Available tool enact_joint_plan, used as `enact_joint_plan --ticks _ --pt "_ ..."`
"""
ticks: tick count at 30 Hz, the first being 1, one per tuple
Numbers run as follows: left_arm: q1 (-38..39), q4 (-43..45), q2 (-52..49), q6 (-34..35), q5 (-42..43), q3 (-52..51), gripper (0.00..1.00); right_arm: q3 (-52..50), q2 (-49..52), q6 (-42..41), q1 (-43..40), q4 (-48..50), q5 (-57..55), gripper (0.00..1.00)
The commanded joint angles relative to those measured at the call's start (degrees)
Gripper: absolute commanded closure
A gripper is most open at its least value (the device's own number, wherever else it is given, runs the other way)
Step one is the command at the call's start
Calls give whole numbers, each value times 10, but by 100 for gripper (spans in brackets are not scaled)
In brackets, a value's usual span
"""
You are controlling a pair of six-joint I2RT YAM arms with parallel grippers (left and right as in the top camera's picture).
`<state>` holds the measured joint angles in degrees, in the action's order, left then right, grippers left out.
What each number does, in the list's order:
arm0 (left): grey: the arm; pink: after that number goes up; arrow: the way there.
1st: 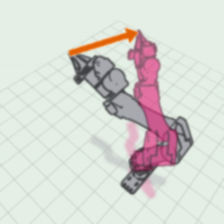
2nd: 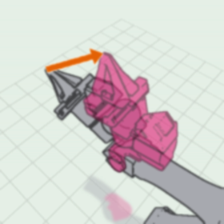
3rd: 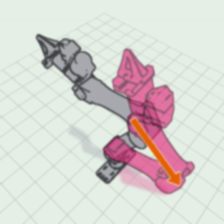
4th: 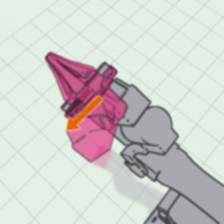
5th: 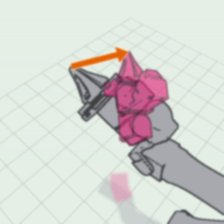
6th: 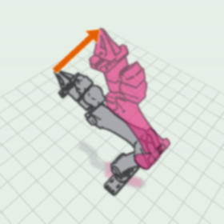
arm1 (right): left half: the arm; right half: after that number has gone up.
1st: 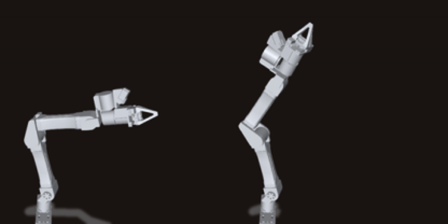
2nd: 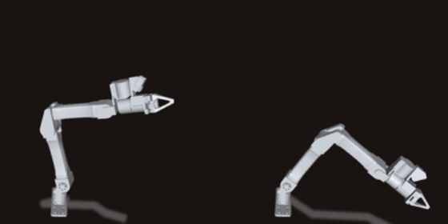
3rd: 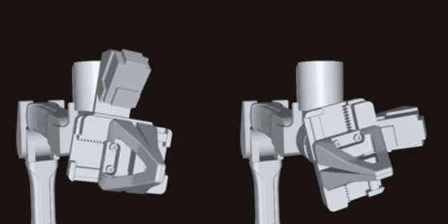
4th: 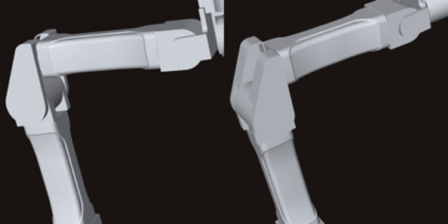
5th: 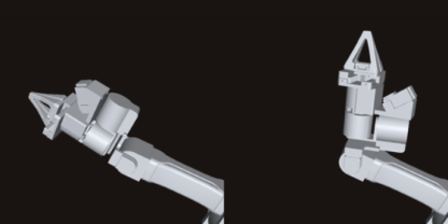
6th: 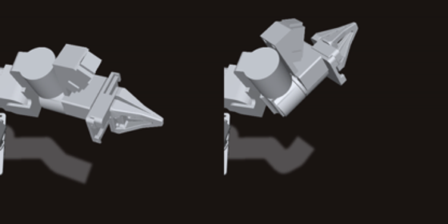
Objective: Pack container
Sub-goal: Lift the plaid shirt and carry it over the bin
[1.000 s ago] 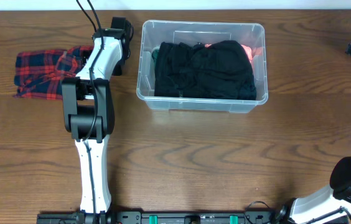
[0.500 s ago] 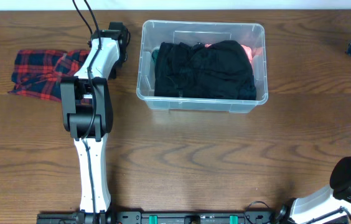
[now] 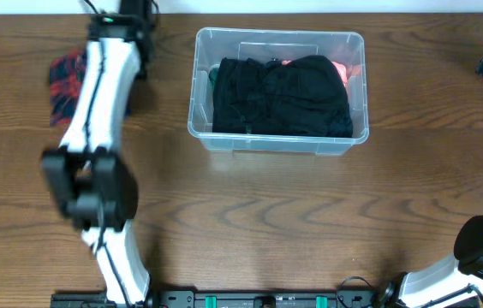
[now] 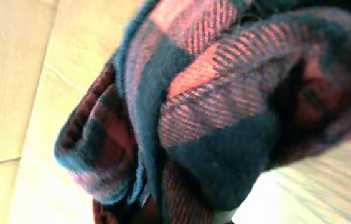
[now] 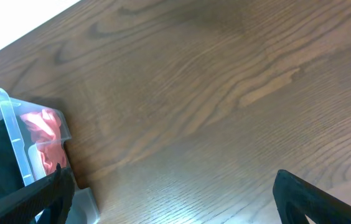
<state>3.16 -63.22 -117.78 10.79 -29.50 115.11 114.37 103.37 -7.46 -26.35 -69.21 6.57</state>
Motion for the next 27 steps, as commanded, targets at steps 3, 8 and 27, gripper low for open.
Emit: enact_joint_plan --ticks 3,8,27 --pt "-1 -11 137 12 124 18 94 2 0 -8 -3 0 -2 1" --pt "-1 -33 219 11 219 18 94 2 0 -8 -3 0 -2 1" --pt "136 -40 290 0 338 70 94 2 0 -8 -2 0 -2 1"
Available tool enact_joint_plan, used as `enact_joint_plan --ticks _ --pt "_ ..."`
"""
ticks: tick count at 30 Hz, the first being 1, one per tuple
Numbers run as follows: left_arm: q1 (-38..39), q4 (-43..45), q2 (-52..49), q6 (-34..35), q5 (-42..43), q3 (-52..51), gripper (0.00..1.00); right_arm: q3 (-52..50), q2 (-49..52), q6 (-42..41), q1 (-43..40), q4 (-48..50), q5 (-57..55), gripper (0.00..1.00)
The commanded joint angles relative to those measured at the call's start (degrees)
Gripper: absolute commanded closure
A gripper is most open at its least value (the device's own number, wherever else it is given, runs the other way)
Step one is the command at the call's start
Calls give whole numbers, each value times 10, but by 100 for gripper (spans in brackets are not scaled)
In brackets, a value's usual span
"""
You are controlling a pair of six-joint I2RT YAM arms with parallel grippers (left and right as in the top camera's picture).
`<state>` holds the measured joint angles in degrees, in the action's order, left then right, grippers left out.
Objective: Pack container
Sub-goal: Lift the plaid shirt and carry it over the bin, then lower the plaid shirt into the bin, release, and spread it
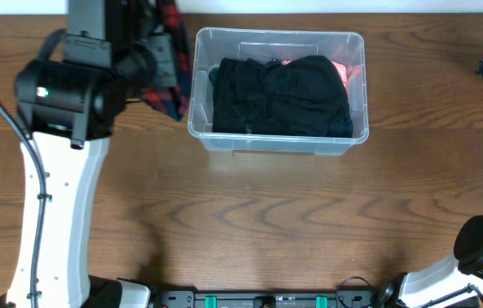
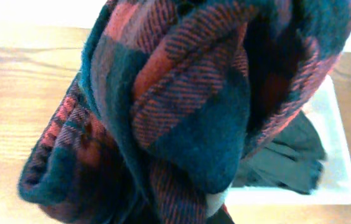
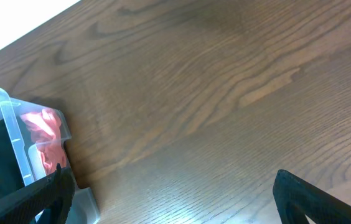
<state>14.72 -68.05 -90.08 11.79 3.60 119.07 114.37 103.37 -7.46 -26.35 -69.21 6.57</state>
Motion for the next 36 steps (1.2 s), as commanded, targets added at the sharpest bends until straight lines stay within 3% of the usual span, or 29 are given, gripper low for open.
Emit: enact_joint_plan --ticks 1,13,22,36 --pt "29 7 14 -10 7 35 94 2 0 -8 -2 0 -2 1" --pt "122 -19 10 9 -3 78 94 2 0 -8 -2 0 -2 1" --pt "124 -83 -29 42 -33 78 94 2 0 -8 -2 0 -2 1" --pt "124 -83 -123 49 -57 78 94 2 0 -8 -2 0 -2 1"
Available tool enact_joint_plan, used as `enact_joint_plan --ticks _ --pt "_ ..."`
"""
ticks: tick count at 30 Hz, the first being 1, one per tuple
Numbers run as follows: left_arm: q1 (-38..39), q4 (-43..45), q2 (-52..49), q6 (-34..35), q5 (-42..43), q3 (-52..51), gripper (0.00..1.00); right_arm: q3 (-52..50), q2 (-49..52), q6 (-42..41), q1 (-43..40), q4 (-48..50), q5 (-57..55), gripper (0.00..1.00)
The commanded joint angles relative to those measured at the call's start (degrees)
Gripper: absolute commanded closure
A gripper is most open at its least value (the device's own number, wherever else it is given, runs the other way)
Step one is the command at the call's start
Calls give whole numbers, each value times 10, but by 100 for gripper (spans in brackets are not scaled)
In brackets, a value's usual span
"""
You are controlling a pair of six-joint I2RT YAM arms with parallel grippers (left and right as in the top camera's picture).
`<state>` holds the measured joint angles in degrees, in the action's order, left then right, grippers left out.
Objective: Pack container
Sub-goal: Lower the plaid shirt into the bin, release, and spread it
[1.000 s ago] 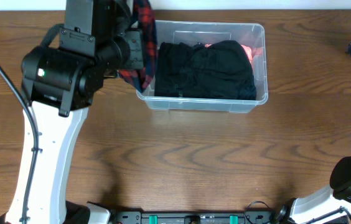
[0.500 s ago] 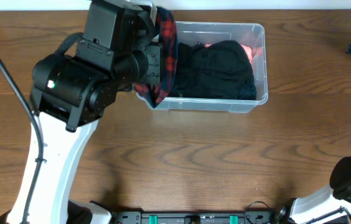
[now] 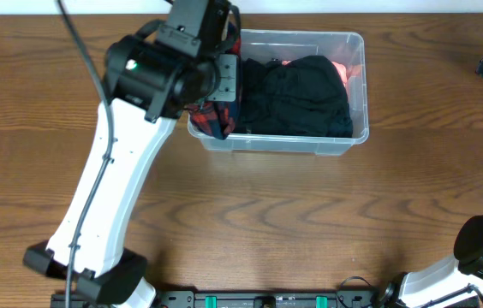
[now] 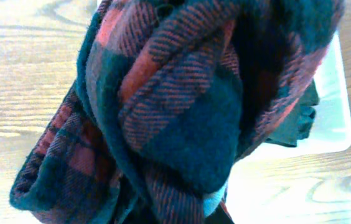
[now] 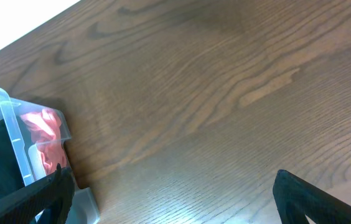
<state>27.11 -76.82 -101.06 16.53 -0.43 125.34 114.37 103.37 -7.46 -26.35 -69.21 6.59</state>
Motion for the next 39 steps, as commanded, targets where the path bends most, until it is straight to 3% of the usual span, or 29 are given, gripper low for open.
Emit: enact_joint_plan --ticks 1,11,19,26,32,39 --pt "0 6 -22 1 -17 16 94 2 0 -8 -2 0 -2 1" --pt "18 44 -75 3 -10 16 94 2 0 -8 -2 0 -2 1" --pt "84 154 -92 8 6 15 64 2 0 -8 -2 0 -2 1" --pt "134 221 -132 20 13 15 53 2 0 -8 -2 0 -2 1" --pt "121 196 -139 18 -5 16 51 2 0 -8 -2 0 -2 1" --pt "86 65 -135 -39 -80 16 51 2 0 -8 -2 0 -2 1"
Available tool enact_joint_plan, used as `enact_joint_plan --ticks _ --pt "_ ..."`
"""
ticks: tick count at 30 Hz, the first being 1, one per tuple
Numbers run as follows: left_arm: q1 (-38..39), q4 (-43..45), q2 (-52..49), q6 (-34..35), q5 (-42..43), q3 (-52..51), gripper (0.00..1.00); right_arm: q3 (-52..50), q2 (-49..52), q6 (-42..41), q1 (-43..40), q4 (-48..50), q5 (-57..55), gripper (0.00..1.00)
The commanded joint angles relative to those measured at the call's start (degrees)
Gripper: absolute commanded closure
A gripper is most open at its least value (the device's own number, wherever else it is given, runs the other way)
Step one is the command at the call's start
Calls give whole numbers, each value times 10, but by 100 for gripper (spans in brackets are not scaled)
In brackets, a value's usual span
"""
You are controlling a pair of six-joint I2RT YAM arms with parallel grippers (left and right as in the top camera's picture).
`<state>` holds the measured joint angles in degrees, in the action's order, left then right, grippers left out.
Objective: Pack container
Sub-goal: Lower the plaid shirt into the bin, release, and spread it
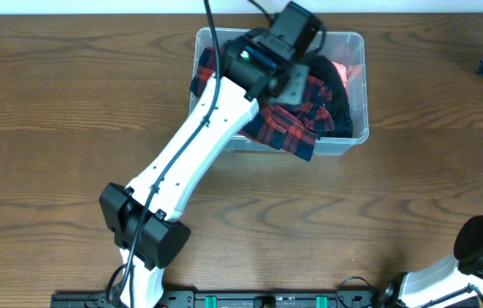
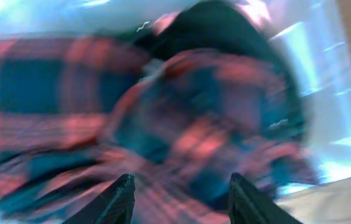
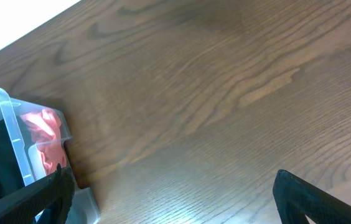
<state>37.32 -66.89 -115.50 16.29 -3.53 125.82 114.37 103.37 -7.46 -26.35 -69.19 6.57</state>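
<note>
The clear plastic container (image 1: 357, 50) stands at the back middle of the table. A red and dark plaid cloth (image 1: 289, 124) lies spread over the black clothes (image 1: 337, 107) inside it. One corner hangs over the front wall. My left gripper (image 2: 180, 183) hovers over the bin, open, with the plaid cloth (image 2: 163, 112) blurred beneath its fingers. A pink item (image 1: 342, 73) shows at the bin's back right corner. My right gripper (image 3: 172, 180) is open over bare wood to the right of the container (image 3: 10, 130).
The left arm (image 1: 199, 145) stretches from the front left across the table to the bin. The right arm's base (image 1: 481, 248) is at the front right corner, and its wrist sits at the far right edge.
The left gripper was shut on the bunched plaid cloth over the bin's left end. Now it is open further right over the bin, and the cloth lies spread on the black clothes.
The left gripper held the plaid cloth at the table's far left, then lifted beside the bin's left wall, then over the bin's left end. The cloth now lies loose in the container. The right arm stayed still throughout.
</note>
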Motion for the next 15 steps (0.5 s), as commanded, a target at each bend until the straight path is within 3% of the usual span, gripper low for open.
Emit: enact_joint_plan --ticks 1,7,15 --pt "-21 -56 11 -44 -49 11 51 2 0 -8 -2 0 -2 1" --pt "-37 -163 27 -51 -46 11 51 2 0 -8 -2 0 -2 1" --pt "-17 -240 54 -62 24 10 51 2 0 -8 -2 0 -2 1"
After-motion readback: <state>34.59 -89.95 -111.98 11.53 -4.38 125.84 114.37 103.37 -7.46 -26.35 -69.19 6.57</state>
